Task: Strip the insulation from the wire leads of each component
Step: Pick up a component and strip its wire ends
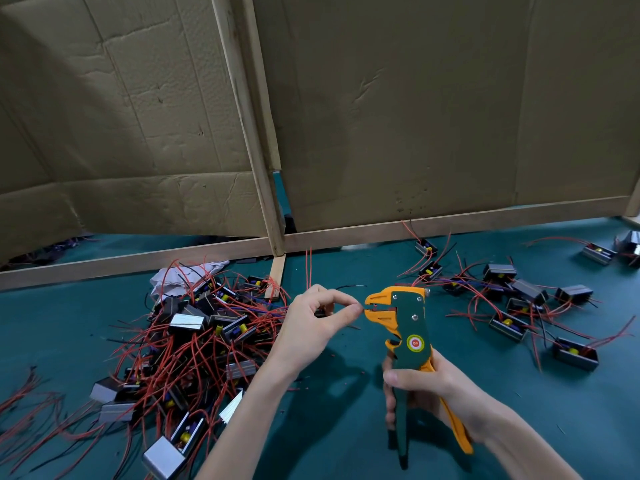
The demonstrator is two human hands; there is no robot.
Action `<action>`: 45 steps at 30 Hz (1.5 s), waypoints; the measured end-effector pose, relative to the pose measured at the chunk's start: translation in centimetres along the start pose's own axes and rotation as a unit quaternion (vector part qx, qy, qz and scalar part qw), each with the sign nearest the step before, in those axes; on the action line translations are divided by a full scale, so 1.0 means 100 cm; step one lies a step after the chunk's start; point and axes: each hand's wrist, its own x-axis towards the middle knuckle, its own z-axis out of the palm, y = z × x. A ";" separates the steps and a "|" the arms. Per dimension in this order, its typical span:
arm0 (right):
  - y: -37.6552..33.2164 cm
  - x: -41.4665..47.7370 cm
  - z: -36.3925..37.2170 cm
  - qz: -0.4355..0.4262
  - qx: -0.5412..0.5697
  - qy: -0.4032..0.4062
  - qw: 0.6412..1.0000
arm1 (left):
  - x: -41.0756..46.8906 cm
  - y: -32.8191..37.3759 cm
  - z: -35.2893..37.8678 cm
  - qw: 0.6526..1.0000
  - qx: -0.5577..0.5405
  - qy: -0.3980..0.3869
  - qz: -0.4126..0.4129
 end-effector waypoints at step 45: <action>0.012 0.023 -0.009 0.070 0.206 0.104 0.971 | 0.115 0.033 0.009 0.926 0.346 -0.117 -0.094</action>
